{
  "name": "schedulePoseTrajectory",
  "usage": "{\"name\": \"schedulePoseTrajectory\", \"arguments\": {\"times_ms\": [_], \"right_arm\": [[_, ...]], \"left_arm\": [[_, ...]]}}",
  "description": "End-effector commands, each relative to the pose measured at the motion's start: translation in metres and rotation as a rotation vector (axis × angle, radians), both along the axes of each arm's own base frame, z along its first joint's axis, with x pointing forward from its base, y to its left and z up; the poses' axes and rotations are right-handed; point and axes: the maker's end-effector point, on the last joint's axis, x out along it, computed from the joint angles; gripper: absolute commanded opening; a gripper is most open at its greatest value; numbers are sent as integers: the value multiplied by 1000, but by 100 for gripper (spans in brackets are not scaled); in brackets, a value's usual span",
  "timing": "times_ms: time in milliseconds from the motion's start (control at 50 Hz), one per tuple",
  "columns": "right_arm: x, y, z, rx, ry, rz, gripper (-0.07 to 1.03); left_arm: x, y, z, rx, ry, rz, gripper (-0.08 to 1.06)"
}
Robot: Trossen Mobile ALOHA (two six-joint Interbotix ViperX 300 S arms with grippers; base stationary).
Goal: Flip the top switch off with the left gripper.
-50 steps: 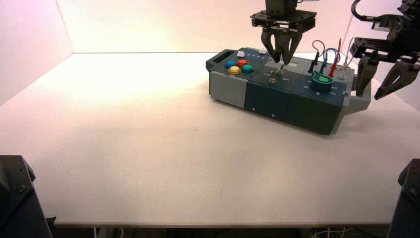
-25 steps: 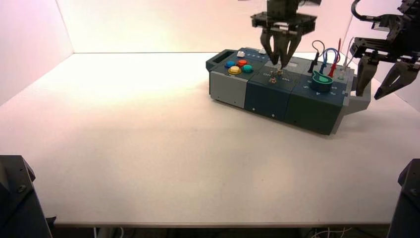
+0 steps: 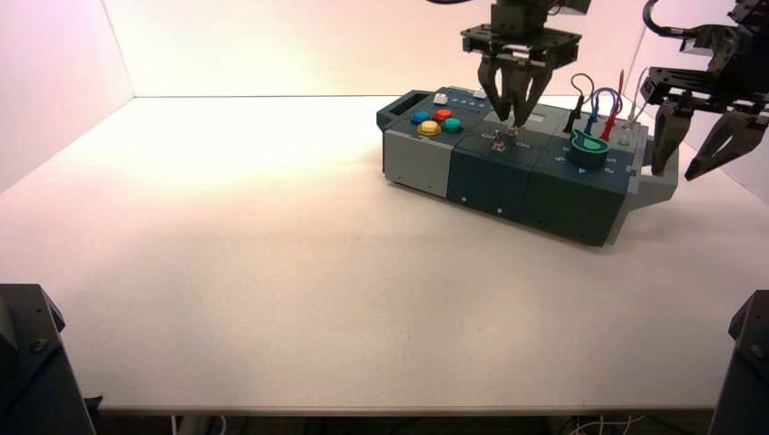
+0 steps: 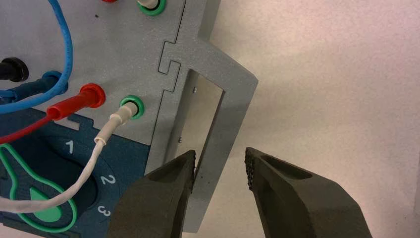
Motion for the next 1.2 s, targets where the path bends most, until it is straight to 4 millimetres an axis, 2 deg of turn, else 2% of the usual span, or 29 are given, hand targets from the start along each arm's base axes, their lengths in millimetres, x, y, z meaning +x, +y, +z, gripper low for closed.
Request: {"name": "schedulePoseTrajectory", "arguments": {"times_ms": [20,280,520,760,960,1040,1200], "right_arm": [[10,-2,10,-11,-40,7,54],[10,-2,10,-11,-39,12,54],[9,-2,10,-11,-38,15,54],[10,-2,10,-11,-38,15,54],[10,-2,11,-12,-41,18,54],[10,-2,12,-13,-42,18,54],[10,-2,18,-17,-59,18,54]], "left_arm": [[18,5,31,-29,-55,26,38],[25,15,28,5,-59,39,37],[31,22,33,13,-73,52,37],[27,21,35,14,-57,51,37],[13,5,64,-20,-76,16,37],[5,-4,86,-43,-99,-6,37],[1,-3,116,-49,-111,-17,37]]}}
